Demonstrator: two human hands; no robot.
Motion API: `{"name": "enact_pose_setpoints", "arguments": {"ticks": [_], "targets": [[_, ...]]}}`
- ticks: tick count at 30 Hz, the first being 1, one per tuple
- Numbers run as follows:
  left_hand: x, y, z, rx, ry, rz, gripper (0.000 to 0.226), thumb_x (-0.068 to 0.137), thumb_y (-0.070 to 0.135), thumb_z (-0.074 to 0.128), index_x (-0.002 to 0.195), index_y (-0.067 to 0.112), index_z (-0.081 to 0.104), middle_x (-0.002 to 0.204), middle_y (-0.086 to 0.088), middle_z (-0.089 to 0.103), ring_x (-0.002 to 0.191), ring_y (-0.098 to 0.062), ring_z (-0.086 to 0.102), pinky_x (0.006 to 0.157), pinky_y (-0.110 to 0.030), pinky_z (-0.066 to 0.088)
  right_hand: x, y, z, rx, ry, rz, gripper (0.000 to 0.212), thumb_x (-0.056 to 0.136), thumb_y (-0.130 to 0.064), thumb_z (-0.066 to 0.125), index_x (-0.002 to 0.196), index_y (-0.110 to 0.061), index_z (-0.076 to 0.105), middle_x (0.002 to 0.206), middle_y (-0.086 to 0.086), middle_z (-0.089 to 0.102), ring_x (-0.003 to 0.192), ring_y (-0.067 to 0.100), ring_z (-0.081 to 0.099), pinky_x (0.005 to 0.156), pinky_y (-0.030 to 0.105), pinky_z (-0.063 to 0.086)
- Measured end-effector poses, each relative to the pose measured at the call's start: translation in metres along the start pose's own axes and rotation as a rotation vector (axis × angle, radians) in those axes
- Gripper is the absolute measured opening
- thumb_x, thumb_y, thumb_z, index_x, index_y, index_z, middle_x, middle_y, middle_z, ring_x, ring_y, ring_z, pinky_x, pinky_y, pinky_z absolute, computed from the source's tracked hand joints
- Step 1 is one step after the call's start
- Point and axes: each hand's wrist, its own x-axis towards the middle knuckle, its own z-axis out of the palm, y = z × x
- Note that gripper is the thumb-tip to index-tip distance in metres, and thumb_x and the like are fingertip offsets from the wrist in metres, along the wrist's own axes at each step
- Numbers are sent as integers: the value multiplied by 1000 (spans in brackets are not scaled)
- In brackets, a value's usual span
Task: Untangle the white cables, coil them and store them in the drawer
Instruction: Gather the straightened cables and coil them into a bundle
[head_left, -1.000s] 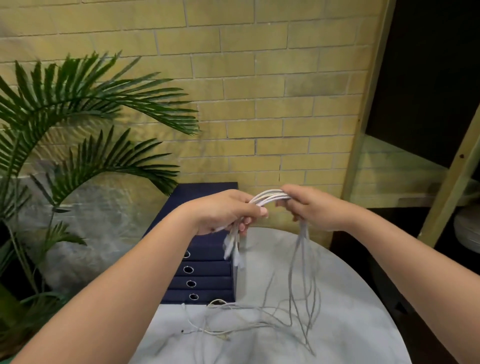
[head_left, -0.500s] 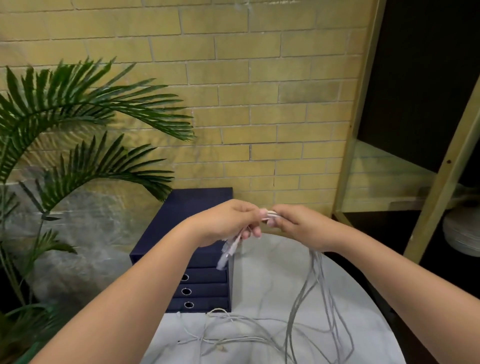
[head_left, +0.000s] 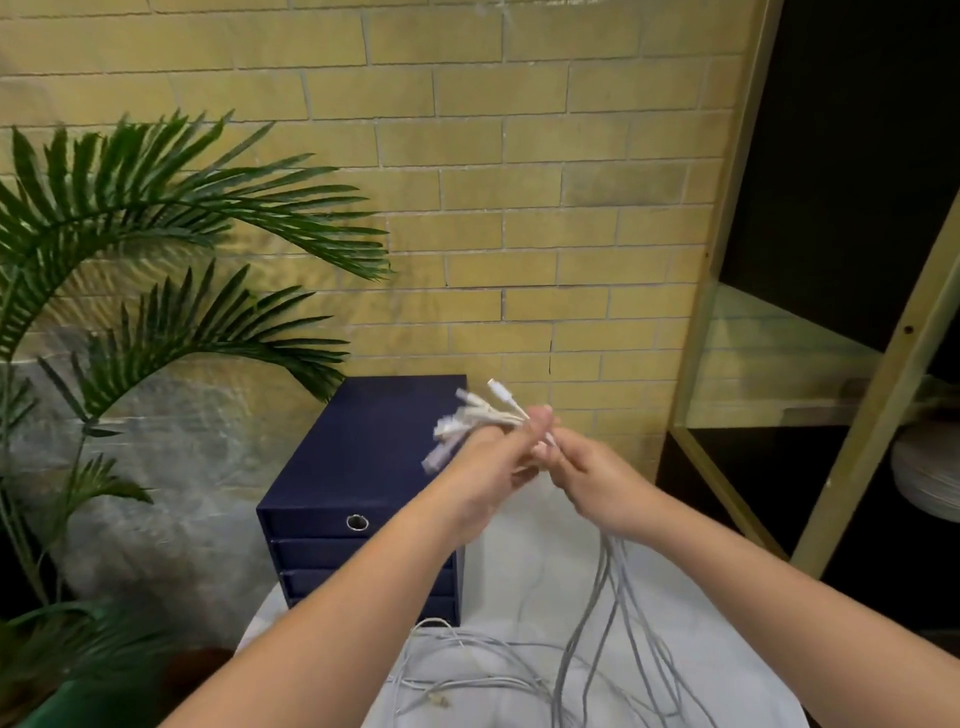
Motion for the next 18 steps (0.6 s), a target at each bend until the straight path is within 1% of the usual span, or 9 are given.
{"name": "enact_pose_setpoints", "arguments": {"ticks": [2, 4, 6, 8, 9, 10, 12, 14, 18], "targets": [[6, 8, 12, -136, 132, 20, 36, 99, 36, 47, 99, 7, 67, 103, -5, 73, 98, -14, 67, 77, -27, 51, -2, -4, 7, 9, -29, 6, 13, 102, -25, 38, 102, -22, 50, 68, -15, 43, 52, -5, 44, 49, 11, 36], [8, 14, 17, -184, 196, 47, 37, 103, 31, 38, 84, 10, 61, 93, -6, 74, 96, -18, 69, 65, -26, 48, -3, -6, 10, 70, -33, 14, 13, 101, -26, 38, 102, -19, 49, 65, -8, 42, 50, 3, 40, 46, 17, 38], [10, 25, 17, -270, 229, 84, 33, 104, 30, 37, 80, 12, 51, 69, -3, 69, 80, -18, 71, 68, -32, 49, -4, -7, 10, 124, -56, 53, 9, 101, -28, 39, 95, -25, 46, 64, -1, 40, 50, 10, 40, 46, 27, 42], [12, 42, 13, -412, 268, 122, 31, 103, 30, 39, 78, 13, 48, 51, 3, 49, 54, -12, 57, 78, -37, 54, -6, -4, 6, 104, -62, 100, 17, 100, -29, 41, 87, -18, 43, 66, 1, 41, 52, 12, 40, 49, 32, 43], [13, 50, 9, -460, 274, 131, 31, 103, 30, 40, 77, 15, 47, 49, 5, 40, 47, -10, 46, 73, -36, 55, -7, -3, 5, 73, -50, 108, 21, 99, -30, 42, 84, -16, 42, 66, 2, 41, 53, 13, 40, 51, 33, 42], [13, 57, 5, -475, 275, 139, 32, 103, 32, 40, 76, 16, 46, 49, 6, 35, 44, -9, 37, 63, -32, 54, -7, 0, 3, 34, -33, 104, 24, 99, -31, 43, 82, -15, 40, 67, 2, 41, 54, 13, 40, 51, 33, 40], [14, 70, -4, -452, 272, 159, 33, 103, 34, 39, 75, 18, 45, 47, 8, 31, 41, -8, 30, 48, -23, 41, -7, 2, -1, -58, -14, 74, 28, 98, -35, 44, 77, -18, 38, 66, 1, 42, 55, 13, 39, 54, 31, 36], [15, 81, -10, -407, 280, 201, 34, 103, 35, 38, 74, 18, 44, 46, 9, 30, 40, -7, 27, 44, -21, 34, -3, 2, -5, -127, -4, 45, 30, 98, -38, 43, 75, -19, 36, 65, -2, 42, 58, 14, 38, 55, 32, 31], [20, 127, -24, -364, 314, 295, 35, 103, 36, 38, 73, 18, 43, 45, 9, 29, 39, -7, 26, 42, -20, 30, 6, 2, -19, -148, 29, 34, 33, 97, -43, 41, 74, -20, 38, 64, -5, 40, 57, 12, 37, 52, 28, 27]]}}
